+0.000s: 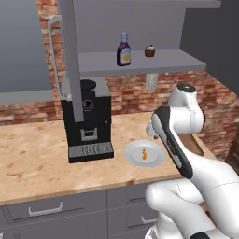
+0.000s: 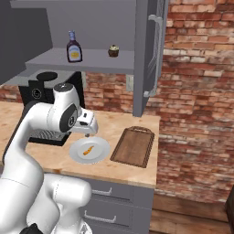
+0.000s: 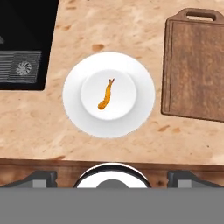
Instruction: Pick the shrimp from the plate and place it on the cutting board. Then pick the condiment bottle from the cabinet and place it next to the cutting board.
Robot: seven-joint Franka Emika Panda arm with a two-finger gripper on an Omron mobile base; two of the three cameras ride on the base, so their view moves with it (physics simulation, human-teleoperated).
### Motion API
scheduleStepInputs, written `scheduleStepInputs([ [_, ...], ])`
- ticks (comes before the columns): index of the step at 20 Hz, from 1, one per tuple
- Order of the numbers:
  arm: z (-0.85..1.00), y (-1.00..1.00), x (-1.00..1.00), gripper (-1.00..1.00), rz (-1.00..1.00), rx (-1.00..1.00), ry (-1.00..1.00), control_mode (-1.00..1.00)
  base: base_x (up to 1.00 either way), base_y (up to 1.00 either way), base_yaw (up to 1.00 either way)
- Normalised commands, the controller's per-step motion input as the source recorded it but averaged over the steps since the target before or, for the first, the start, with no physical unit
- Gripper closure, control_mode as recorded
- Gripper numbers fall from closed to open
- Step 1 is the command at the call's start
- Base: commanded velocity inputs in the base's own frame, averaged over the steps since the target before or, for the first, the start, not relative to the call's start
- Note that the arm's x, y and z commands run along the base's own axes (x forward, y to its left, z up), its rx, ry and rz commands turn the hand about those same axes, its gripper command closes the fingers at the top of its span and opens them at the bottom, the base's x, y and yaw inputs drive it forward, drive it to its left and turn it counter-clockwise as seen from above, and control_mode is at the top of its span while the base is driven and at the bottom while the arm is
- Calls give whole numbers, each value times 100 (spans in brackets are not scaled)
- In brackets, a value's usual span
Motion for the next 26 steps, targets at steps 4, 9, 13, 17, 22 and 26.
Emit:
scheduleStepInputs([
  [4,-19,2,0,-100,0,0,0,-100,0,0,0],
  [9,-16,8,0,-100,0,0,0,-100,0,0,0],
  [13,-15,8,1,-100,0,0,0,-100,0,0,0],
  [17,-15,3,6,-100,0,0,0,-100,0,0,0],
  [22,-15,0,13,-100,0,0,-3,-100,0,0,0],
  [26,-11,0,18,-100,0,0,-3,-100,0,0,0],
])
